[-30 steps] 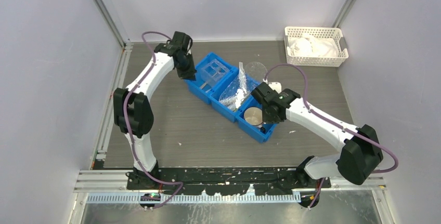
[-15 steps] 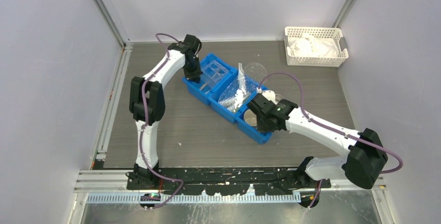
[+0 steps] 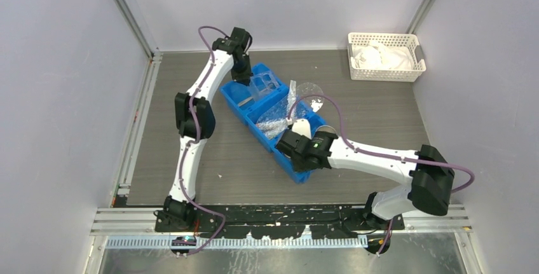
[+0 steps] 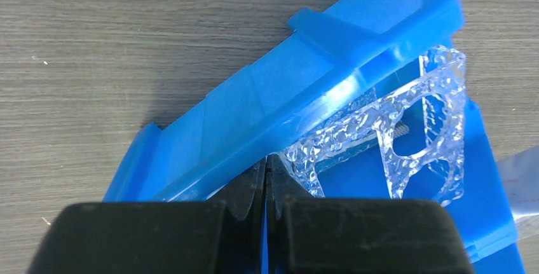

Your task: Prepare toiletry sets of a toothbrush and toothpaste on the tray

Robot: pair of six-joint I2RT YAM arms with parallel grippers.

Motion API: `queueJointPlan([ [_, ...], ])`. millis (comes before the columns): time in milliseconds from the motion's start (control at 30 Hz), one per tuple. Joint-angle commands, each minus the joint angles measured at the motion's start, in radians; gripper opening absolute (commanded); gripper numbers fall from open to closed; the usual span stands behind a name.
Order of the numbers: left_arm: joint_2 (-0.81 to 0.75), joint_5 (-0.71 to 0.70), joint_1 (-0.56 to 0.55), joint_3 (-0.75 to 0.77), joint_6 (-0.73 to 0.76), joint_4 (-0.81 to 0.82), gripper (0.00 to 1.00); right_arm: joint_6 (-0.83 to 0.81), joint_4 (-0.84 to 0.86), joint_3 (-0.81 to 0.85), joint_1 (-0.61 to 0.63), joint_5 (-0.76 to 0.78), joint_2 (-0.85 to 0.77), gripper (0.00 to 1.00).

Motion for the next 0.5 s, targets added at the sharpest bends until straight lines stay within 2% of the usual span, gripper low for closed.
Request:
queueJointPlan([
  [0,0.032,-0.020,0.028,0.026,0.025,0.007,0.01,0.040,-0.001,0.042,0.049,-0.043,0.077,0.01],
  [133,-0.095,-0.009,0.028,-0.086,0.029,0.045,0.02,0.035,0.001,0.064,0.055,-0.038,0.104,0.01],
  [233,-0.197,-0.009,0.028,-0.135,0.044,0.049,0.12,0.033,0.001,0.067,0.054,-0.031,0.100,0.01],
  [367,-0.311,-0.015,0.028,-0.187,0.046,0.012,0.14,0.032,0.008,0.066,0.054,-0.037,0.107,0.01],
  [467,-0.430,-0.039,0.029,-0.314,0.031,0.059,0.14,0.032,0.016,0.060,0.055,-0.043,0.105,0.01],
])
